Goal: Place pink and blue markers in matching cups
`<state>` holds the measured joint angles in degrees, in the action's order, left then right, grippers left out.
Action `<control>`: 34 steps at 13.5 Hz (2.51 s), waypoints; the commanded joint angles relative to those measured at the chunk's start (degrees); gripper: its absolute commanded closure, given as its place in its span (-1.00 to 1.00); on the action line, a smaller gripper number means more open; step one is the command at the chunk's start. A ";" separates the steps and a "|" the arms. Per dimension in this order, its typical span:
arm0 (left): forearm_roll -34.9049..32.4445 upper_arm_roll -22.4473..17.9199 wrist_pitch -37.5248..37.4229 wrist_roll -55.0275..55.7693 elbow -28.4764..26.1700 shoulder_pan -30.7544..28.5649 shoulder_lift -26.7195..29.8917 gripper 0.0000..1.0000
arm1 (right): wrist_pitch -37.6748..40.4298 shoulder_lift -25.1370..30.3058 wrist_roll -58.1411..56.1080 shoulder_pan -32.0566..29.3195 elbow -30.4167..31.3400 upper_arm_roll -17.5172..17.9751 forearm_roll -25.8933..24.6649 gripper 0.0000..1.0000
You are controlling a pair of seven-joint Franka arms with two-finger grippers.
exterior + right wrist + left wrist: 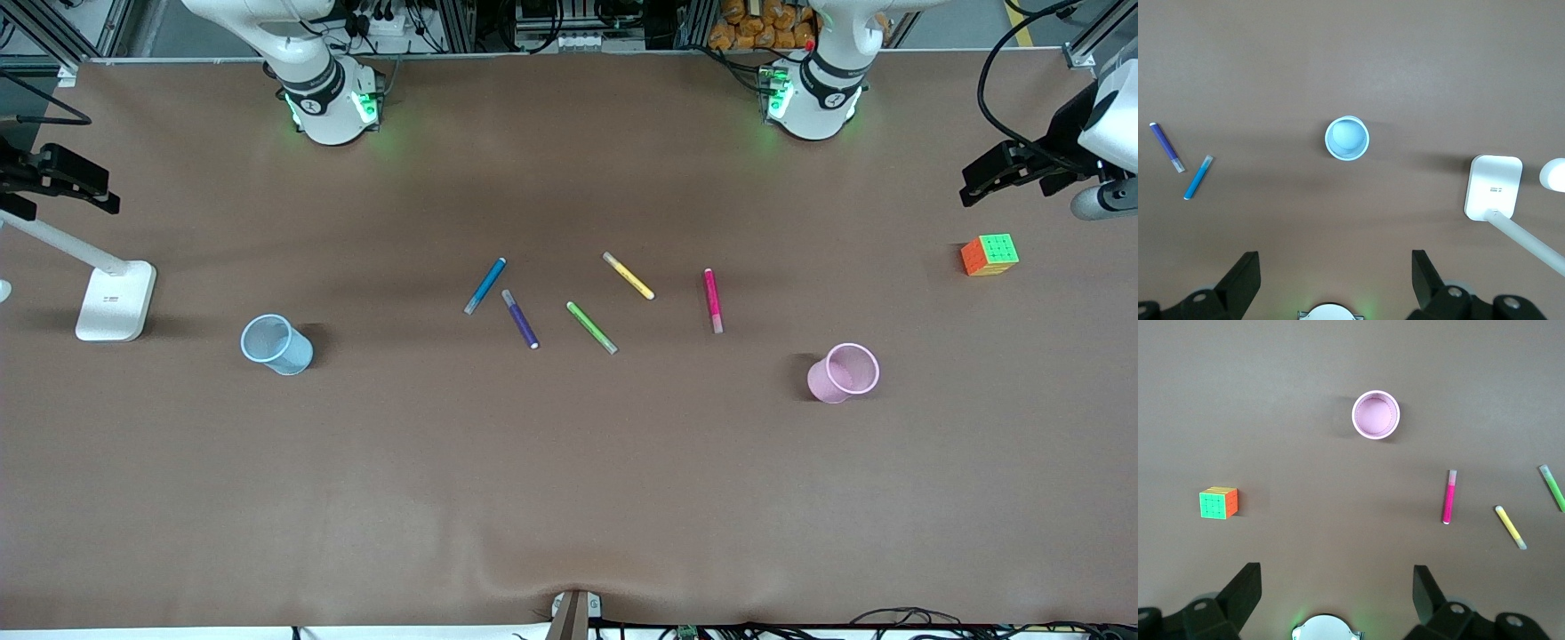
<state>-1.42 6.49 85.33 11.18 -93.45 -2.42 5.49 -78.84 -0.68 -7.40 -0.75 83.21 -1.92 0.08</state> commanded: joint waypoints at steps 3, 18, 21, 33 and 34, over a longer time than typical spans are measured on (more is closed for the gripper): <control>-0.25 0.19 -1.48 -0.46 1.69 -0.13 -0.66 -1.00 | 0.26 -0.20 -0.68 -0.92 -0.42 0.34 0.71 -1.00; -0.34 0.28 -2.79 -0.45 1.86 -0.05 -1.80 -1.00 | -0.26 -0.28 -0.68 -1.09 -0.42 0.16 0.71 -1.00; -0.34 0.28 -3.24 -0.45 1.86 0.13 -2.06 -1.00 | -0.26 -0.28 -0.68 -1.62 -0.51 0.16 0.71 -1.00; -0.34 0.54 -3.24 -0.45 3.09 0.57 -3.65 -1.00 | -0.62 -0.81 -0.68 -2.15 -0.51 0.16 0.71 -1.00; -0.34 0.63 -3.24 -0.37 3.09 0.66 -3.65 -1.00 | -0.61 -0.81 -0.68 -2.24 -0.51 0.16 0.71 -1.00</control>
<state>-1.42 6.90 83.46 11.18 -92.65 -2.06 3.13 -79.45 -0.86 -7.40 -1.30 83.21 -2.71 0.08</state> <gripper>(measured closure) 0.000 0.000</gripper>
